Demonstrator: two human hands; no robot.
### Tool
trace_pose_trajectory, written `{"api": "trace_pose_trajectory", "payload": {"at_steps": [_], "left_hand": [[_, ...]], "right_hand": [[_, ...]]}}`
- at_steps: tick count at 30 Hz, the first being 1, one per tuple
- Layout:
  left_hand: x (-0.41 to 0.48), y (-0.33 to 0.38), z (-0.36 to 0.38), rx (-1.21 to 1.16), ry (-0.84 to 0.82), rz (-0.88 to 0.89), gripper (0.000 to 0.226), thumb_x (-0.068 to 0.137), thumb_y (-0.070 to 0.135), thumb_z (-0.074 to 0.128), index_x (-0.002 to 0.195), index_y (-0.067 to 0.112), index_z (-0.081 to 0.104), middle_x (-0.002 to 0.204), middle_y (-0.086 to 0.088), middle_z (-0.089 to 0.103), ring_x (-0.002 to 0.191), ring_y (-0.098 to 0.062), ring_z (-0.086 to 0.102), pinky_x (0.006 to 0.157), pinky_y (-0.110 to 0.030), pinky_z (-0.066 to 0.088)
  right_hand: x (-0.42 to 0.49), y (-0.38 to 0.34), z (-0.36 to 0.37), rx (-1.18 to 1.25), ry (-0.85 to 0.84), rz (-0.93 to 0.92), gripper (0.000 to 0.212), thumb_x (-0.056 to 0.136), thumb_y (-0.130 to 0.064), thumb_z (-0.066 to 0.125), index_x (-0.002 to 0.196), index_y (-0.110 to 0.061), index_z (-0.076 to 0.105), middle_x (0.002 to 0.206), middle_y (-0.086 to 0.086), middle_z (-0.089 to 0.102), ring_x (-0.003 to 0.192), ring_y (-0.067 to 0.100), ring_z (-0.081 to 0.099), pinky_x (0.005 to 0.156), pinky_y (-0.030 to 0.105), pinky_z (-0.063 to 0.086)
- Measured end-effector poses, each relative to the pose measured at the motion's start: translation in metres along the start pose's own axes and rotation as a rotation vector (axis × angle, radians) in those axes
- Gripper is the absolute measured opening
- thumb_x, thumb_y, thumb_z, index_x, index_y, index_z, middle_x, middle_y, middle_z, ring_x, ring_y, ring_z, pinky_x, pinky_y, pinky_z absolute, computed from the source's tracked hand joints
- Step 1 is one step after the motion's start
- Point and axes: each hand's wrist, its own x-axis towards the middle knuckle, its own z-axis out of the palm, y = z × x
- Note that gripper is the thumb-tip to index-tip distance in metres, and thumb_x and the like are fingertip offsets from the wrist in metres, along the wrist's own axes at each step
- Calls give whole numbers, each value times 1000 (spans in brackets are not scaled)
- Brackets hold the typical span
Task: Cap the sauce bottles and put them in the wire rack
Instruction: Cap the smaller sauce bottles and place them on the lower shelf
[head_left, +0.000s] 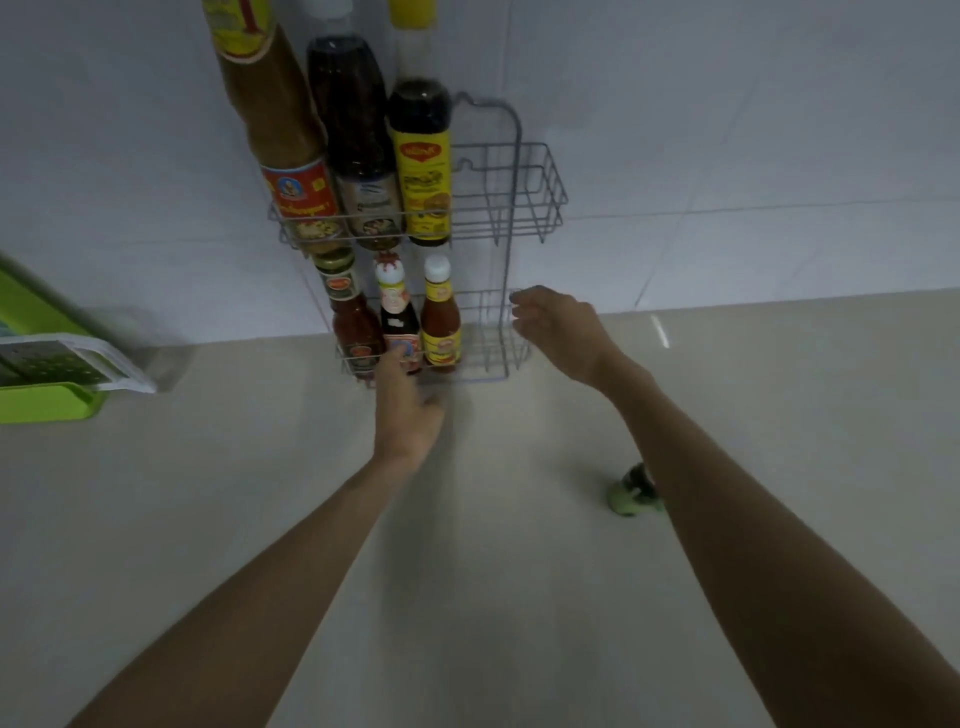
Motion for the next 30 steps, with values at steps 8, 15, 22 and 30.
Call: {"api": "trace_pose_trajectory", "payload": {"at_steps": [8, 15, 22, 30], "left_hand": [[-86, 3, 86, 176, -626, 59, 71, 81, 5, 67, 144, 17, 37, 150, 2, 37, 137, -6, 33, 110, -22, 28], [-116, 26, 155, 161, -690, 125, 52, 73, 7, 77, 121, 13, 58, 116, 5, 62, 106, -6, 55, 86, -11, 40], [-126, 30, 138, 105, -543, -1, 42, 74, 22, 78, 112, 27, 62, 107, 3, 66, 91, -11, 62, 69, -7, 45], [-128, 59, 75, 49, -547, -122, 47, 69, 23, 79, 113, 32, 64, 114, 3, 66, 94, -16, 66, 72, -17, 55]], "right_hand": [[-154, 137, -56, -236, -242, 327, 52, 74, 11, 59, 117, -17, 65, 119, 4, 62, 103, 20, 59, 84, 24, 44], [-184, 170, -9, -183, 27, 258, 33, 76, -9, 72, 109, -13, 69, 106, 13, 67, 96, 34, 63, 81, 37, 51], [-170, 111, -55, -164, 113, -31, 44, 76, -6, 74, 112, -9, 49, 103, 9, 65, 87, 27, 60, 72, 37, 55], [-142, 27, -82, -231, -266, -279, 41, 73, -8, 80, 111, -17, 69, 111, 1, 70, 98, 14, 64, 87, 28, 55]]}}
